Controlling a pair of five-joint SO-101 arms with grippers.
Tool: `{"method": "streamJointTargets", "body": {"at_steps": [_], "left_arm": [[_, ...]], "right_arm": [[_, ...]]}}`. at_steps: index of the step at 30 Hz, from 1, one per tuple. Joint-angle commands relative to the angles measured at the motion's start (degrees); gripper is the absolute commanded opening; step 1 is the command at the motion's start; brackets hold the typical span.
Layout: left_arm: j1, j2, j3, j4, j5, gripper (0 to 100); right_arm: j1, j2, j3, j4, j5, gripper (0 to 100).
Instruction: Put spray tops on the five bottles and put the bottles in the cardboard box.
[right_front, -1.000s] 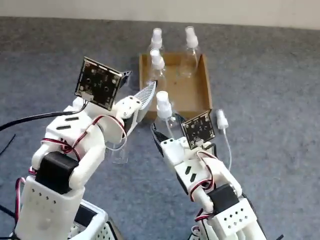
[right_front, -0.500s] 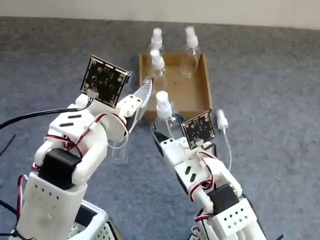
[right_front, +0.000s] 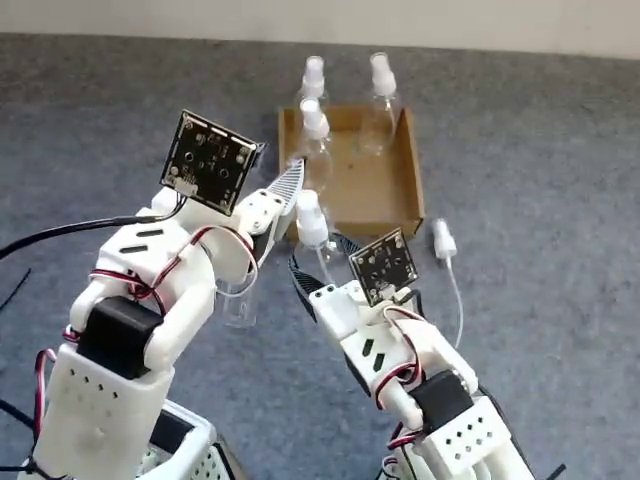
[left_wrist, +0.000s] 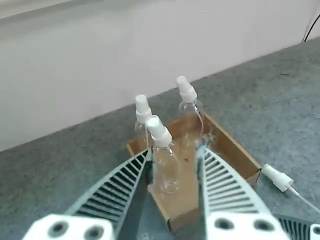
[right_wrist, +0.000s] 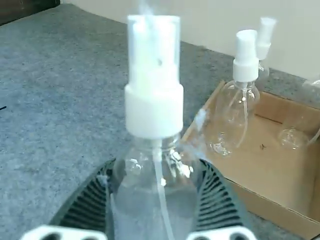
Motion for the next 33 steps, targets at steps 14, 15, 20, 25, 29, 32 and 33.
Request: {"method": "streamJointTargets", "body": {"at_steps": [14, 15, 20, 25, 29, 32, 33], "left_arm": [[0.3, 0.1, -0.5, 0.0, -0.4, 13], [0.3, 0.1, -0.5, 0.1, -0.4, 13], [0.3, 0.0, 0.5, 0.1, -0.4, 13], [4.7, -0.3, 7.3, -0.2, -0.4, 13], [10.5, -0.4, 12.2, -0.2, -0.4, 13], [13.1, -2.2, 13.9, -0.2, -0.4, 13], [13.7, -3.6, 14.5, -0.2, -0.4, 13]], "right_arm": [[-0.6, -0.9, -0.5, -0.1, -0.3, 0.4], [-0.6, -0.9, -0.5, -0.1, -0.4, 0.4], [-0.6, -0.9, -0.5, -0.1, -0.6, 0.4], [-0.7, -0.6, -0.7, -0.1, -0.7, 0.4], [-0.7, -0.6, -0.8, -0.1, -0.7, 0.4], [-0.5, -0.7, -0.9, -0.1, -0.7, 0.4], [-0.4, -0.6, -1.0, -0.1, -0.7, 0.4]]}}
